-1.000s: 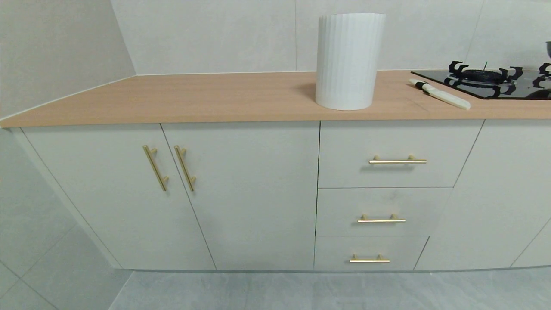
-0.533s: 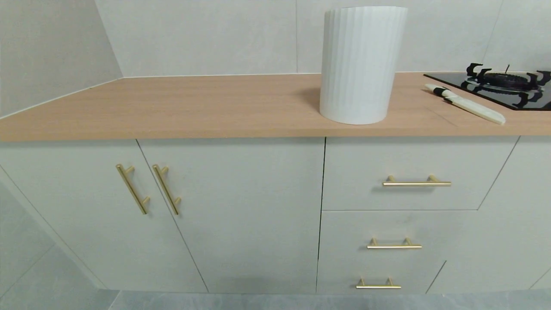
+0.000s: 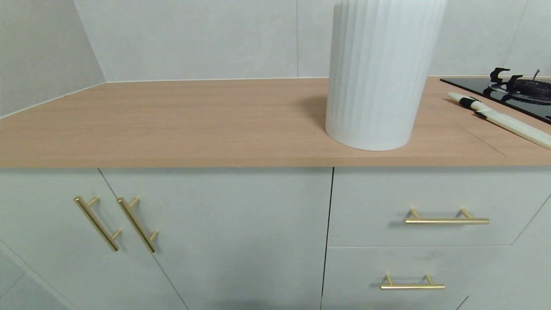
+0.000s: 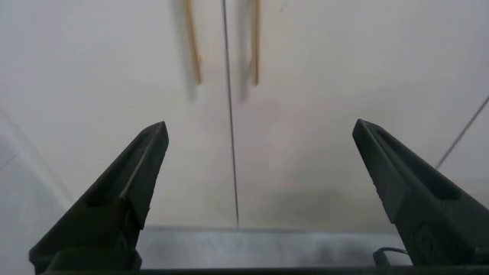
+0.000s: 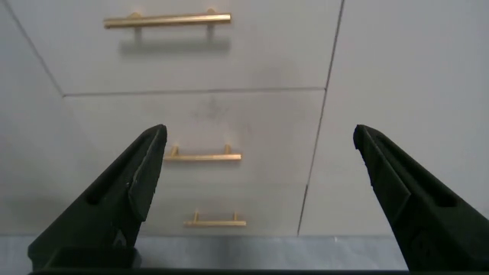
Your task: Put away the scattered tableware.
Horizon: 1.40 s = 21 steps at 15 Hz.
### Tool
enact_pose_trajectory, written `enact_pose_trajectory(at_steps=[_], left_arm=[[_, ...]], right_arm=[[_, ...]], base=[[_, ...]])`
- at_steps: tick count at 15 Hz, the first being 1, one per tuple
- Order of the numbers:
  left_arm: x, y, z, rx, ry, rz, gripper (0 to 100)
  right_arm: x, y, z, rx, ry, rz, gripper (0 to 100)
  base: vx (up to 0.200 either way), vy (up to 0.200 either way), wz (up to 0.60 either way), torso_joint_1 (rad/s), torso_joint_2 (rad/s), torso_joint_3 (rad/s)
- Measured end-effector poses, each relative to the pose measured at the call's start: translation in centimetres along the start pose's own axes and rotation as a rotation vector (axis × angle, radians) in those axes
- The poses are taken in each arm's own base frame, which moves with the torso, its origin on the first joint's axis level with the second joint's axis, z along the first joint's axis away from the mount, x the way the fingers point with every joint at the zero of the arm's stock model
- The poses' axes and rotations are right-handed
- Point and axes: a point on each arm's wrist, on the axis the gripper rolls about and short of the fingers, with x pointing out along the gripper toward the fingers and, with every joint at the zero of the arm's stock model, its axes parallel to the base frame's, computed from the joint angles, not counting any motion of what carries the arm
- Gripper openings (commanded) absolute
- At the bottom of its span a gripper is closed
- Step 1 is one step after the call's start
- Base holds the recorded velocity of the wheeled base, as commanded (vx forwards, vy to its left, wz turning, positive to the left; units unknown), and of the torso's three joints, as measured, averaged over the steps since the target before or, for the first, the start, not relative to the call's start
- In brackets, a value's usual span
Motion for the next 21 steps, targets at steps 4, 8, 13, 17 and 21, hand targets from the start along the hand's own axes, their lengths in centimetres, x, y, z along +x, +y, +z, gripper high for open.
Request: enact_pose_trajectory(at_steps=[4, 8, 13, 17, 21], left_arm=[[0.00, 0.00, -0.01, 0.000, 0.000, 0.000, 100], [0.00, 0.00, -0.01, 0.000, 0.000, 0.000, 100], [0.00, 0.00, -0.01, 0.000, 0.000, 0.000, 100], [0.00, 0.00, 0.00, 0.000, 0.000, -0.001, 100], [0.00, 0.00, 0.00, 0.000, 0.000, -0.001, 100]], right_arm=[[0.00, 0.00, 0.00, 0.000, 0.000, -0.001, 100], [0.00, 0.00, 0.00, -0.001, 0.000, 0.000, 100], [0.00, 0.00, 0.00, -0.001, 0.000, -0.001, 100], [0.00, 0.00, 0.00, -0.001, 0.000, 0.000, 100], [0.00, 0.00, 0.00, 0.000, 0.000, 0.000, 100]], base=[[0.000, 0.000, 0.00, 0.000, 0.00, 0.000], [0.000, 0.000, -0.15, 0.001, 0.00, -0.002], [0.000, 0.000, 0.00, 0.000, 0.00, 0.000], [0.000, 0.000, 0.00, 0.000, 0.00, 0.000], [0.000, -0.200, 0.00, 0.002, 0.00, 0.004]])
